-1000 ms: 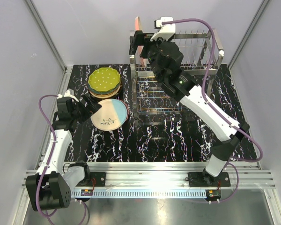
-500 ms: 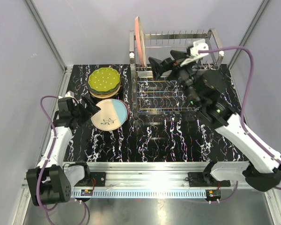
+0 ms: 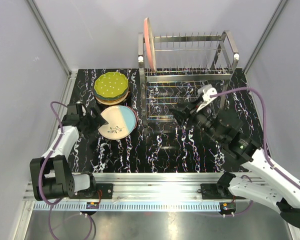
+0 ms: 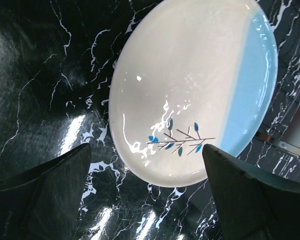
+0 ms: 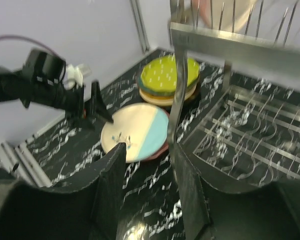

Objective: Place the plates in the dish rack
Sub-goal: Grab a plate with the left arm

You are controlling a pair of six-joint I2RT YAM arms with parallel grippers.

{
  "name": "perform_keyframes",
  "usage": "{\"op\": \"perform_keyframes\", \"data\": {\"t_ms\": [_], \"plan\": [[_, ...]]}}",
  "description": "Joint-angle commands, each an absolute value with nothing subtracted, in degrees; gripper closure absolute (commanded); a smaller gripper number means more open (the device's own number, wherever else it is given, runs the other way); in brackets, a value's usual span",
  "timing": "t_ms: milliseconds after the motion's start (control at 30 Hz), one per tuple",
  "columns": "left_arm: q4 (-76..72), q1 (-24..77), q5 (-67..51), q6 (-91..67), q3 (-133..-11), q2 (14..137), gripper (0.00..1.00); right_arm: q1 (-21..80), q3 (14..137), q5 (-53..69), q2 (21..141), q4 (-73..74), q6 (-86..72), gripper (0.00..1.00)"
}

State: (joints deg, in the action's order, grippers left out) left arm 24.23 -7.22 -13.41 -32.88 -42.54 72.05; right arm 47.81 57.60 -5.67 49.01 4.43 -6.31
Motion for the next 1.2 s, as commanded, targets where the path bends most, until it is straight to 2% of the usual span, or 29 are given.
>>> {"op": "perform_keyframes", "data": {"t_ms": [0, 500, 900, 1000, 1033, 1067, 1133, 1167], "plan": [[23.7, -7.6, -11.5, -31.8, -44.9, 72.2, 0.05, 48.3, 53.4, -2.1, 44.4, 4.2, -10.4, 0.50], [21.7, -7.5, -14.1, -34.8, -43.3, 78.0, 0.05, 48.4, 39.6, -1.2, 36.1, 2.2, -16.4, 0.48], [17.8, -7.5, -16.7, -36.6, -41.5, 79.4, 0.22, 48.8, 37.9, -2.2, 34.5, 3.8, -18.6, 0.53], [17.8, -7.5, -16.6, -36.7, -41.4, 79.2, 0.33, 48.9, 37.3, -2.3, 34.3, 3.4, -19.5, 0.55], [18.3, -7.5, -16.3, -36.7, -41.4, 79.4, 0.43, 49.0, 37.3, -2.1, 34.3, 3.4, -19.7, 0.55], [18.7, -7.4, -15.8, -36.6, -41.7, 79.8, 0.48, 49.0, 37.4, -2.0, 34.4, 3.7, -19.7, 0.55], [19.2, -7.5, -15.7, -36.6, -41.7, 80.0, 0.63, 49.0, 38.2, -2.5, 34.5, 5.3, -19.2, 0.56], [19.2, -7.5, -15.9, -36.6, -41.7, 80.1, 0.67, 49.1, 38.6, -2.7, 34.6, 5.8, -18.8, 0.56]]}}
